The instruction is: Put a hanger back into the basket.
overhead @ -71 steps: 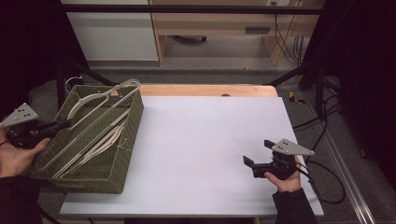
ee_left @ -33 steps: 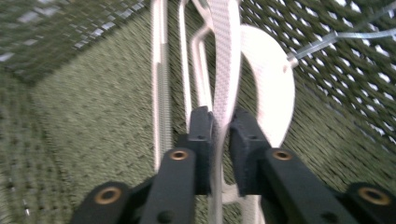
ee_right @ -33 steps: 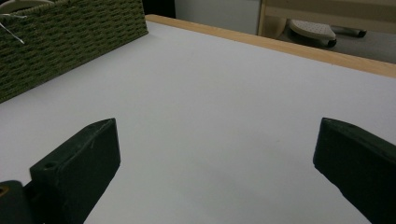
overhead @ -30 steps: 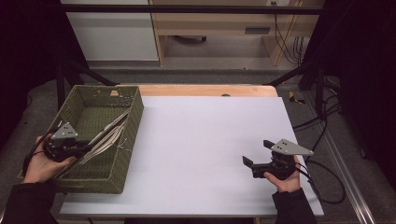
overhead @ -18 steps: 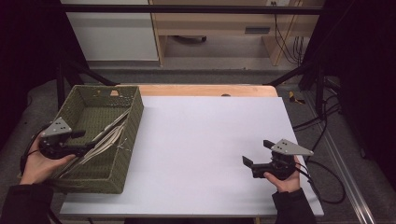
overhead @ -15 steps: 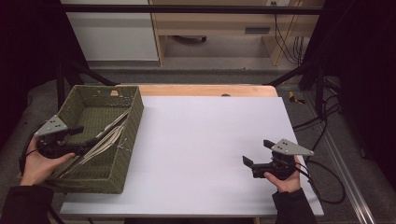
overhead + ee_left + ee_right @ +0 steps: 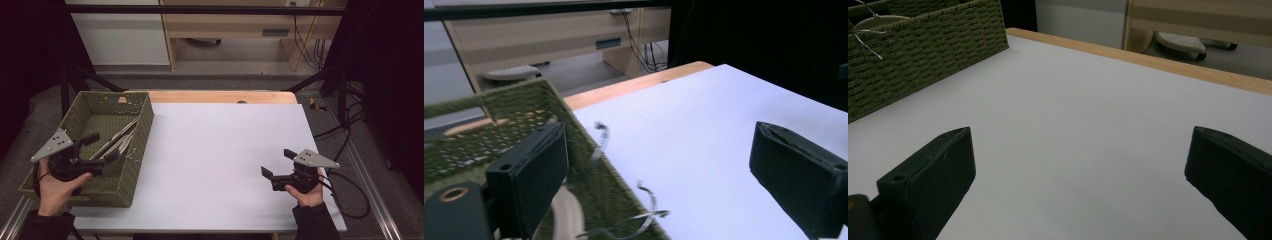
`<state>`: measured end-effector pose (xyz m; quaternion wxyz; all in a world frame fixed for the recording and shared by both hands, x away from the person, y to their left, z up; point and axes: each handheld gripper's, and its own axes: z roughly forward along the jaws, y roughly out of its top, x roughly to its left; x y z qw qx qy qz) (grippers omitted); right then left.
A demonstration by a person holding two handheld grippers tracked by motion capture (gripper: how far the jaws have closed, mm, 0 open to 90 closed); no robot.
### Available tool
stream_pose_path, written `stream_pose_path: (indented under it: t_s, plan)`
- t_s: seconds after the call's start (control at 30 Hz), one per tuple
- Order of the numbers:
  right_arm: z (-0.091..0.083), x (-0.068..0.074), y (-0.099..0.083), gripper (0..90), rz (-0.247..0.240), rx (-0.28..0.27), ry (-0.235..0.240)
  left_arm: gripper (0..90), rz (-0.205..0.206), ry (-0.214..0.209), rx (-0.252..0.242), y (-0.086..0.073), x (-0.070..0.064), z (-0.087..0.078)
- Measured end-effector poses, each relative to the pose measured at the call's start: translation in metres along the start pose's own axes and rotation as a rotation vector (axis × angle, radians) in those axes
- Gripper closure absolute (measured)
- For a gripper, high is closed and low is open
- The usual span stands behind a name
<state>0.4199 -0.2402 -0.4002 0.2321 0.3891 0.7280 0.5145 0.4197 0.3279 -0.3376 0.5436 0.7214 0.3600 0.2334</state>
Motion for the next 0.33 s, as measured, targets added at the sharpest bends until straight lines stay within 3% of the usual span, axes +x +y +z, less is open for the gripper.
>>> stream_pose_path:
  t_s: [0.23,0.33]
  plan:
    - [-0.004,0.000,0.001,0.6,0.004,-0.015,0.003,8.9,-0.032,-0.065,-0.013,-0.017,-0.026,0.014]
    - [-0.006,-0.001,0.001,0.6,-0.001,-0.027,0.003,9.4,-0.007,-0.072,0.000,-0.023,-0.033,0.020]
